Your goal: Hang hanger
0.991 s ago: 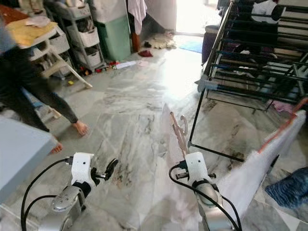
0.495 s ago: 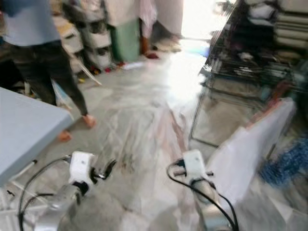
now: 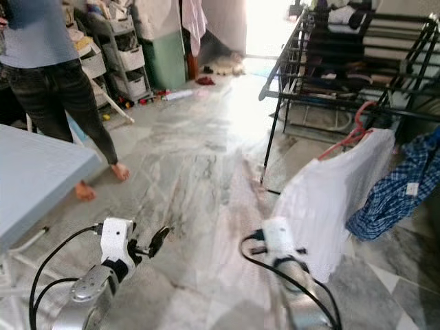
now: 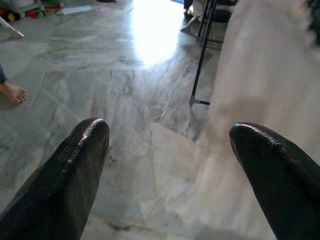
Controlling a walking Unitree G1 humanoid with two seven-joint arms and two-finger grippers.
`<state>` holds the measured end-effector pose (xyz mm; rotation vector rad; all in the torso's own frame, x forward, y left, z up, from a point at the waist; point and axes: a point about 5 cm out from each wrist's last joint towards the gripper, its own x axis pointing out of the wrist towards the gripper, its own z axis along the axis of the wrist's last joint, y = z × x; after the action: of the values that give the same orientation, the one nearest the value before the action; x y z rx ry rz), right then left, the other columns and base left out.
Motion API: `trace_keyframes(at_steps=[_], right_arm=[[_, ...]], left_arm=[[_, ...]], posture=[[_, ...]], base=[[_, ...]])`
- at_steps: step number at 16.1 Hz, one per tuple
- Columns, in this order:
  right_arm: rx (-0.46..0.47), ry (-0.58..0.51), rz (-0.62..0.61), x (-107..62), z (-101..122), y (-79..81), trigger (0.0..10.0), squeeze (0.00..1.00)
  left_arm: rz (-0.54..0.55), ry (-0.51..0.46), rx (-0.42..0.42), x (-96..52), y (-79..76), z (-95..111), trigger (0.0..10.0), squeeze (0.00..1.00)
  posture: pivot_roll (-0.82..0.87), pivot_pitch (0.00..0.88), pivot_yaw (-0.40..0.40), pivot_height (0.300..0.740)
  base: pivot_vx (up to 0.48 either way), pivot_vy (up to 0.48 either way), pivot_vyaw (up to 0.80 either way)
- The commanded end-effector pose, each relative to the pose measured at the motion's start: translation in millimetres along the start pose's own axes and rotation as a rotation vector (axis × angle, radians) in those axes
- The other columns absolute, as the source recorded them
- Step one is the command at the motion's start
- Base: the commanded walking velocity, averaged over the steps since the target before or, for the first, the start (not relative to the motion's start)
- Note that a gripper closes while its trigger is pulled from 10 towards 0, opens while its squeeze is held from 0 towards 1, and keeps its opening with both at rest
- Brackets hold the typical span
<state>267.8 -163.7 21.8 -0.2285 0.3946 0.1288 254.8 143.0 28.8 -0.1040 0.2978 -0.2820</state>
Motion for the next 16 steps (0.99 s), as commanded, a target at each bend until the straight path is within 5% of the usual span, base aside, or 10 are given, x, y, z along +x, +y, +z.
trace_keyframes(at_steps=[1, 16], right_arm=[[-0.013, -0.049, 0.005, 3.3, 12.2, -2.2, 10.0, 0.0], [-0.013, -0.05, 0.052, 0.1, 10.2, 4.1, 10.0, 0.0]], left_arm=[[-0.008, -0.006, 0.001, 1.5, -0.5, 0.6, 10.0, 0.0], [-0.03, 0.004, -0.004, 2.7, -1.8, -7.1, 10.0, 0.0]], posture=[[-0.07, 0.0, 0.056, 0.74], [-0.08, 0.0, 0.058, 0.74]], base=[[0.0, -0.255, 0.0], [0.0, -0.301, 0.0]])
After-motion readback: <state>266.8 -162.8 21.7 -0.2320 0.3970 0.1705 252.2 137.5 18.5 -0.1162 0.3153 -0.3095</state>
